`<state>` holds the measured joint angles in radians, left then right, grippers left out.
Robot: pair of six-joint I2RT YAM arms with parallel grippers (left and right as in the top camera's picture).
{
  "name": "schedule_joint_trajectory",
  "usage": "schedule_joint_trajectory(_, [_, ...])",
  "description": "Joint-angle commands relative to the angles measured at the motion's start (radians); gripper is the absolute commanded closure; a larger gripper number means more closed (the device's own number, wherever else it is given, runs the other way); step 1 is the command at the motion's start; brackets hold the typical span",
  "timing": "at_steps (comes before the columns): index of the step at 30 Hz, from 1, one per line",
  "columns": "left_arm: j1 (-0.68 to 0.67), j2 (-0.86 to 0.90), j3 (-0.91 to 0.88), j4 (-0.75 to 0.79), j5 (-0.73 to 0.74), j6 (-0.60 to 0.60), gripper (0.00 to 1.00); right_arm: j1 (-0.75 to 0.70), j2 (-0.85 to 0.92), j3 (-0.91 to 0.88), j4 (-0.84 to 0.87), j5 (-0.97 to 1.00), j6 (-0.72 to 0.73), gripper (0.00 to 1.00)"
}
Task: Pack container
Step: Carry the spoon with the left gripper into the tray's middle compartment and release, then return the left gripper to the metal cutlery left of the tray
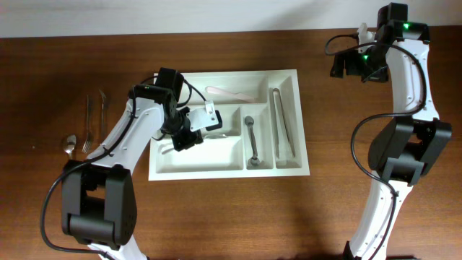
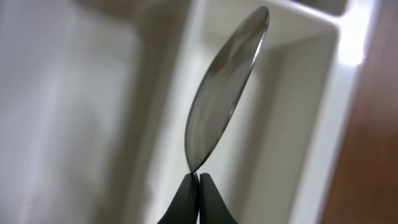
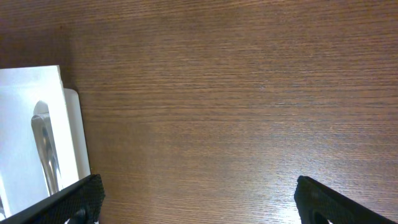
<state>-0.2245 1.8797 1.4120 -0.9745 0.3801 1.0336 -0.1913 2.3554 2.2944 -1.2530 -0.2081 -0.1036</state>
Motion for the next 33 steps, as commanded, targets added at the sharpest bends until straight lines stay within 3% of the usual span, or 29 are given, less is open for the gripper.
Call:
schedule_joint_trajectory(1, [-0.002,0.002,0.010,0.058,-0.081,0.019,0.98,-0.006,-0.049,0.024,0.000,-0.002,0.008,0.01])
schedule_joint_trajectory(10, [-0.002,0.002,0.010,0.200,-0.119,0.020,0.98,-0.006,-0.048,0.024,0.000,-0.002,0.008,0.01])
schedule_joint_trajectory(22, [-0.002,0.005,0.010,0.204,-0.111,0.019,0.98,-0.006,-0.048,0.024,0.000,-0.002,0.008,0.02])
schedule_joint_trajectory(24, [-0.002,0.005,0.010,0.204,-0.111,0.019,0.92,-0.006,-0.049,0.024,0.000,-0.002,0.008,0.01])
schedule_joint_trajectory(26, [-0.002,0.005,0.010,0.205,-0.111,0.019,0.92,-0.006,-0.049,0.024,0.000,-0.002,0.008,0.01])
schedule_joint_trajectory(28, [-0.002,0.005,0.010,0.204,-0.111,0.019,0.98,-0.006,-0.048,0.024,0.000,-0.002,0.008,0.01])
schedule_joint_trajectory(33, [-0.002,0.005,0.010,0.204,-0.111,0.019,0.98,-0.006,-0.049,0.024,0.000,-0.002,0.008,0.01])
